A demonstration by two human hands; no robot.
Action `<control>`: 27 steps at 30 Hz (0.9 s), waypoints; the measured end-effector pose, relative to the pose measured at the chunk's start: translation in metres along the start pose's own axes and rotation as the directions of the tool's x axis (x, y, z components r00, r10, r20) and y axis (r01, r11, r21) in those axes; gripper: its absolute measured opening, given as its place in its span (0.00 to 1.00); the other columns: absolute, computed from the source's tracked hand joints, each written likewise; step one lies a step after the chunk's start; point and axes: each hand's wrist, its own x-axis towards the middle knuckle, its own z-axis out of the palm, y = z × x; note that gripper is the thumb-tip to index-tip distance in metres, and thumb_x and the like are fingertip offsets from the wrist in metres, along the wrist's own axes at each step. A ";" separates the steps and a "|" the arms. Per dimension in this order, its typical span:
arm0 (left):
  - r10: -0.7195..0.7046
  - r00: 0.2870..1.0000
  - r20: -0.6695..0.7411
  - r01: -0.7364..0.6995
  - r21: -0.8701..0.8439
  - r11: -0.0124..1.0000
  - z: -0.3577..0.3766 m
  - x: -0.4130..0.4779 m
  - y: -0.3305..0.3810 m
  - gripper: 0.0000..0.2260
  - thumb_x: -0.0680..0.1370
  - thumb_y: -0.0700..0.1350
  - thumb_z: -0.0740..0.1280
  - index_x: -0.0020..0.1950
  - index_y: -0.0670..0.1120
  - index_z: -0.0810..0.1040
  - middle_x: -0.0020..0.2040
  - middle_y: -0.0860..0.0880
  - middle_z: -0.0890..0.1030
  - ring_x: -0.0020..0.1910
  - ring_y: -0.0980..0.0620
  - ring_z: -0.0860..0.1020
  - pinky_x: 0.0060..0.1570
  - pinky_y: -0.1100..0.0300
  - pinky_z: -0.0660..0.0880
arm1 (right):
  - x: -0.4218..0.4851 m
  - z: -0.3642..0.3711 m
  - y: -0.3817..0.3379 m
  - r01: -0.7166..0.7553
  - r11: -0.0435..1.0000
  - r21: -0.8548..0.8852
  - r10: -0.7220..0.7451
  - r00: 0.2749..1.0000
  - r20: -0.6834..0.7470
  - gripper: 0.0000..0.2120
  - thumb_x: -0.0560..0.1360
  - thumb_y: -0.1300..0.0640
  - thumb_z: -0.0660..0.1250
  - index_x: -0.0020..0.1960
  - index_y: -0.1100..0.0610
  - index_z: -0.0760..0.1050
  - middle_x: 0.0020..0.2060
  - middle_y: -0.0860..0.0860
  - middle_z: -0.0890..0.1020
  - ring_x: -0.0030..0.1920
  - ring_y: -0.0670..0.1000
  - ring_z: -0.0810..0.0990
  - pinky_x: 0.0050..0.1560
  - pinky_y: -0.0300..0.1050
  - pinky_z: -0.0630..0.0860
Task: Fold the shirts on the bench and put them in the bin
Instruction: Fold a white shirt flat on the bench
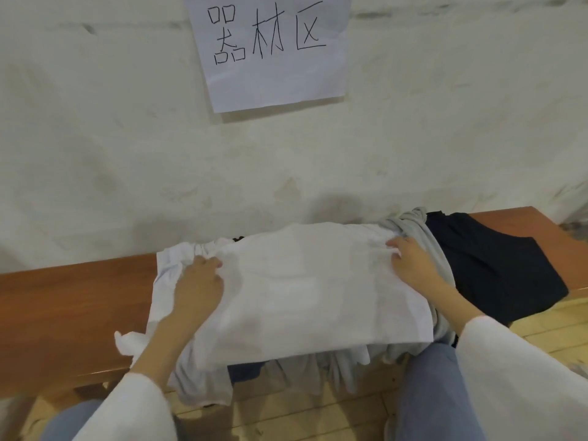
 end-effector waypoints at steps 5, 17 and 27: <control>0.231 0.969 0.083 -0.242 0.158 0.957 0.019 0.047 0.007 0.14 0.78 0.46 0.64 0.61 0.41 0.76 0.56 0.41 0.77 0.54 0.39 0.74 0.53 0.47 0.70 | 0.032 0.006 0.010 -0.065 0.974 -0.218 0.089 0.991 0.102 0.12 0.77 0.57 0.63 0.59 0.58 0.73 0.65 0.56 0.70 0.51 0.56 0.77 0.53 0.49 0.75; -0.158 0.982 -0.104 0.109 -0.368 0.923 0.010 0.051 -0.026 0.11 0.81 0.49 0.59 0.44 0.42 0.68 0.34 0.45 0.73 0.36 0.44 0.73 0.39 0.54 0.66 | 0.036 0.005 -0.006 -0.086 0.959 0.269 0.159 0.951 -0.264 0.09 0.81 0.54 0.57 0.56 0.59 0.70 0.44 0.54 0.77 0.43 0.54 0.77 0.45 0.50 0.75; -0.119 0.969 -0.214 0.092 -0.132 0.987 0.007 0.032 -0.006 0.20 0.76 0.46 0.68 0.65 0.40 0.69 0.61 0.37 0.71 0.55 0.37 0.73 0.52 0.44 0.71 | 0.046 0.013 -0.012 -0.251 0.874 0.417 0.302 0.952 -0.060 0.32 0.75 0.52 0.68 0.73 0.59 0.59 0.59 0.58 0.76 0.54 0.60 0.78 0.57 0.55 0.75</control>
